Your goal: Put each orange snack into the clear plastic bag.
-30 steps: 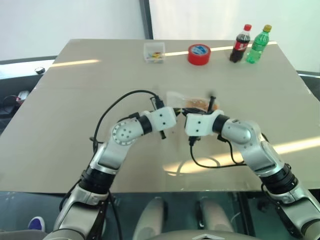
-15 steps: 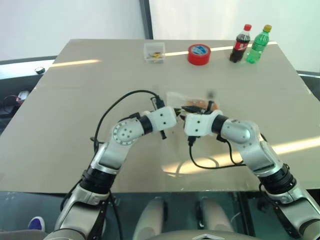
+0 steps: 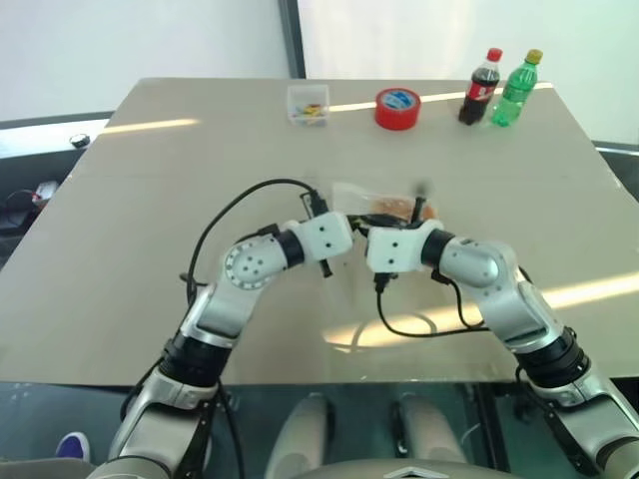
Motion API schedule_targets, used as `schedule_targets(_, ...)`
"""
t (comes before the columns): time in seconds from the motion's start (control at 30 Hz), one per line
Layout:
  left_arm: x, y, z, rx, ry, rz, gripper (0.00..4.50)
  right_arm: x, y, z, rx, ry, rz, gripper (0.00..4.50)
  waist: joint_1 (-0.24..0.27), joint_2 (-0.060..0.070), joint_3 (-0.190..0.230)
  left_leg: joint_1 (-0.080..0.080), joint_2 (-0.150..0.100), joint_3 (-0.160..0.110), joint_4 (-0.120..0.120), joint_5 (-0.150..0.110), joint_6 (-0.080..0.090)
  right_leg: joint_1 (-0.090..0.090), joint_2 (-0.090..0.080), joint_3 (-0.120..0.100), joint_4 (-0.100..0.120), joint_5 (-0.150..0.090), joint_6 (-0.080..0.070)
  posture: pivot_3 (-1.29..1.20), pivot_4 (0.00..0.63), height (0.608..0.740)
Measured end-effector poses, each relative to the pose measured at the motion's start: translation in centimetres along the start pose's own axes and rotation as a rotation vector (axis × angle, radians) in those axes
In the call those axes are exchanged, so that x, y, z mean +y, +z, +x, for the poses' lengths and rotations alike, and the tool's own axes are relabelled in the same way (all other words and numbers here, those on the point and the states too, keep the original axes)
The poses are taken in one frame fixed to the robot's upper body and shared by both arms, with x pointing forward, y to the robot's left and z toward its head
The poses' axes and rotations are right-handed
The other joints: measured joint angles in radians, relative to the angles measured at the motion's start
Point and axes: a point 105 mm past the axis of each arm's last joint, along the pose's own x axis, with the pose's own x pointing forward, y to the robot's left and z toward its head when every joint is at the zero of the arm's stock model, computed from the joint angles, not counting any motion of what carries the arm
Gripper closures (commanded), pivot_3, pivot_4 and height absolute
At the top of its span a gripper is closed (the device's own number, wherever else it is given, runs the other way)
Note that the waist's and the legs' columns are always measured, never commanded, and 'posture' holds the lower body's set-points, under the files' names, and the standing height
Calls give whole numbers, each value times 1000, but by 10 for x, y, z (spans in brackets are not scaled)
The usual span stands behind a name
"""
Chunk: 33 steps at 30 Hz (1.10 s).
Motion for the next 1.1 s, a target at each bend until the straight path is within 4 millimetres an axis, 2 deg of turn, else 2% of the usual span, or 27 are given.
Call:
schedule_targets(0.43,0,0,0,-2,0,-1,4500,-1,-1,0,5,-7,-6,3843,0,0,0,0,0,0,0,0,0,0,0,0,0,0,0,0,150,740)
schedule_targets(0.5,0,1,0,-4,0,1,4500,-1,-3,-1,13,-9,-7,4380,0,0,0,0,0,0,0,0,0,0,0,0,0,0,0,0,150,740)
schedule_targets(0.53,0,1,0,-8,1,3,4500,0,-4,-1,15,-7,-4,4488,0,0,0,0,0,0,0,0,0,0,0,0,0,0,0,0,150,740)
schedule_targets(1.07,2,3,1,-11,4,11,4500,-2,-4,-2,14,-14,44,4488,0,0,0,0,0,0,0,0,0,0,0,0,0,0,0,0,150,740)
schedule_targets(1.1,2,3,1,-12,3,11,4500,-2,-4,-2,14,-12,55,3840,0,0,0,0,0,0,0,0,0,0,0,0,0,0,0,0,150,740)
